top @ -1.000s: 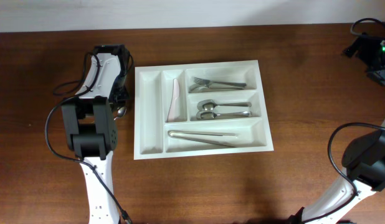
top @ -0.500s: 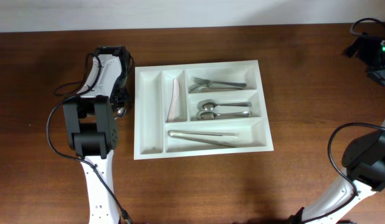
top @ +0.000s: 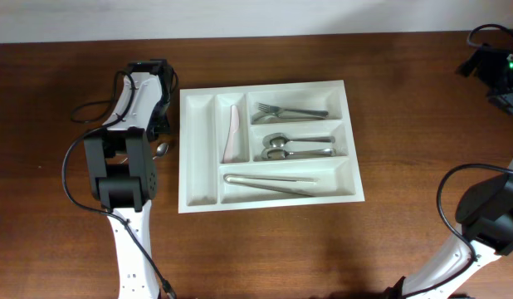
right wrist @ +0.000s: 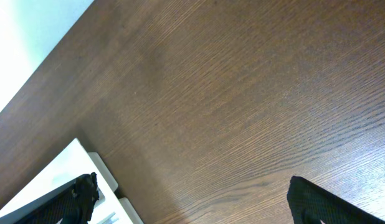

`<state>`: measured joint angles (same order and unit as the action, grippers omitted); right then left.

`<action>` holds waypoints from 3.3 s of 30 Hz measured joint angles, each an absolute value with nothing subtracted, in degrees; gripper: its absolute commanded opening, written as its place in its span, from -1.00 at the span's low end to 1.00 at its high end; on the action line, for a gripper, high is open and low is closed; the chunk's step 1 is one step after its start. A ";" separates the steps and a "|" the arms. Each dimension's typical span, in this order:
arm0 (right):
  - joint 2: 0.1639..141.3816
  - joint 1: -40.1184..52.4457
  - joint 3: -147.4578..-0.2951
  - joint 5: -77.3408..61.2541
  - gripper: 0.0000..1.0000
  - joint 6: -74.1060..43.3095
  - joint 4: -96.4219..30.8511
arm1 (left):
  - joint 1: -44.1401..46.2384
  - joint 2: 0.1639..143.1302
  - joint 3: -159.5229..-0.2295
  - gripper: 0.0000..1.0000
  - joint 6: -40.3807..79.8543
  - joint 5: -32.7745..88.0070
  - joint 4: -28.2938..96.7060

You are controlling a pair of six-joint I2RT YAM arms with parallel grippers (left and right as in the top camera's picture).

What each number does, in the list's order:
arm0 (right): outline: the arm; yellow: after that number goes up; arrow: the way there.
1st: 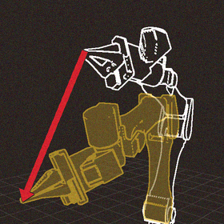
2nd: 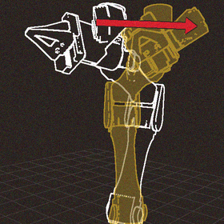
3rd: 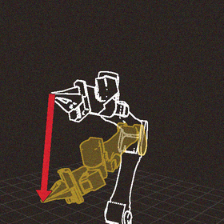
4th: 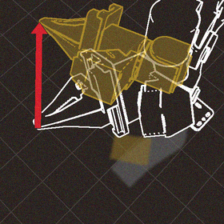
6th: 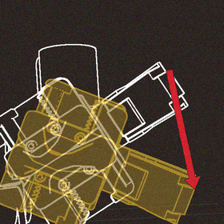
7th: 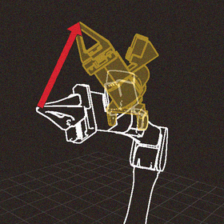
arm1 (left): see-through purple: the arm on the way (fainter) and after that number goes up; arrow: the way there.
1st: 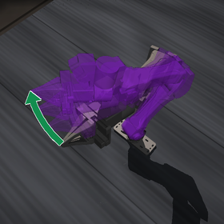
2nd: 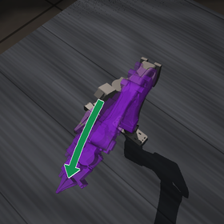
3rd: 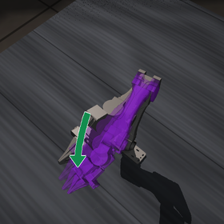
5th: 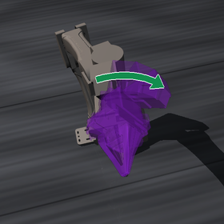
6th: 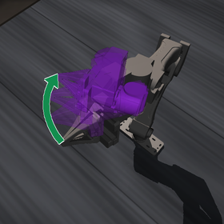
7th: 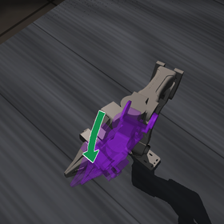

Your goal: Pack container

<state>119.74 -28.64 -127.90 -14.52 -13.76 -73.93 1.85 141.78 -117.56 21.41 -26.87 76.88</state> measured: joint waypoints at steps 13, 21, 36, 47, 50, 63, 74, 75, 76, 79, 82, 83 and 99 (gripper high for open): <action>119.74 -28.64 -127.90 -14.52 0.98 -13.78 -73.93 | 2.13 142.10 -118.98 -0.96 20.32 -34.63 88.40; 119.74 -28.64 -127.90 -14.52 0.98 -13.76 -73.93 | 7.38 142.85 -139.31 -0.96 21.21 -42.41 96.51; 119.74 -28.64 -127.90 -14.52 0.98 -13.72 -73.95 | 15.70 140.29 -150.41 -0.96 45.82 -24.34 96.38; 119.74 -28.64 -127.90 -14.52 0.98 -13.74 -73.95 | 17.10 140.27 -142.69 -0.96 70.78 -14.90 94.41; 119.74 -28.64 -127.90 -14.52 0.98 -13.74 -73.95 | 17.41 140.25 -139.50 -0.96 72.75 -11.75 90.91; 119.74 -28.64 -127.90 -14.52 0.98 -13.74 -73.95 | 17.67 140.22 -133.27 -0.96 81.14 -3.79 87.13; 119.74 -28.64 -127.90 -14.52 0.98 -13.74 -73.95 | 17.08 140.22 -133.27 0.98 82.96 -3.40 86.89; 119.74 -28.64 -127.90 -14.52 0.98 -13.76 -73.93 | 16.91 140.22 -133.25 0.99 83.09 -3.38 86.94; 119.74 -28.64 -127.90 -14.52 0.98 -13.76 -73.95 | 16.67 140.22 -133.25 0.99 83.22 -3.38 86.96; 119.74 -28.64 -127.90 -14.52 0.97 -13.76 -73.93 | 16.08 140.22 -133.23 0.99 83.44 -3.38 87.18; 119.74 -28.64 -127.90 -14.52 0.98 -13.74 -73.93 | 15.27 140.22 -133.38 0.99 82.04 -3.38 87.22; 119.74 -28.64 -127.90 -14.52 0.98 -13.74 -73.93 | 14.74 140.22 -133.91 0.99 80.66 -3.36 87.37; 119.74 -28.64 -127.90 -14.52 0.98 -13.76 -73.95 | -1.85 135.15 -148.90 0.99 38.09 -8.62 92.31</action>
<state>119.74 -28.64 -127.90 -14.52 -13.76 -73.95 -1.85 135.15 -148.90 38.09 -8.62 92.31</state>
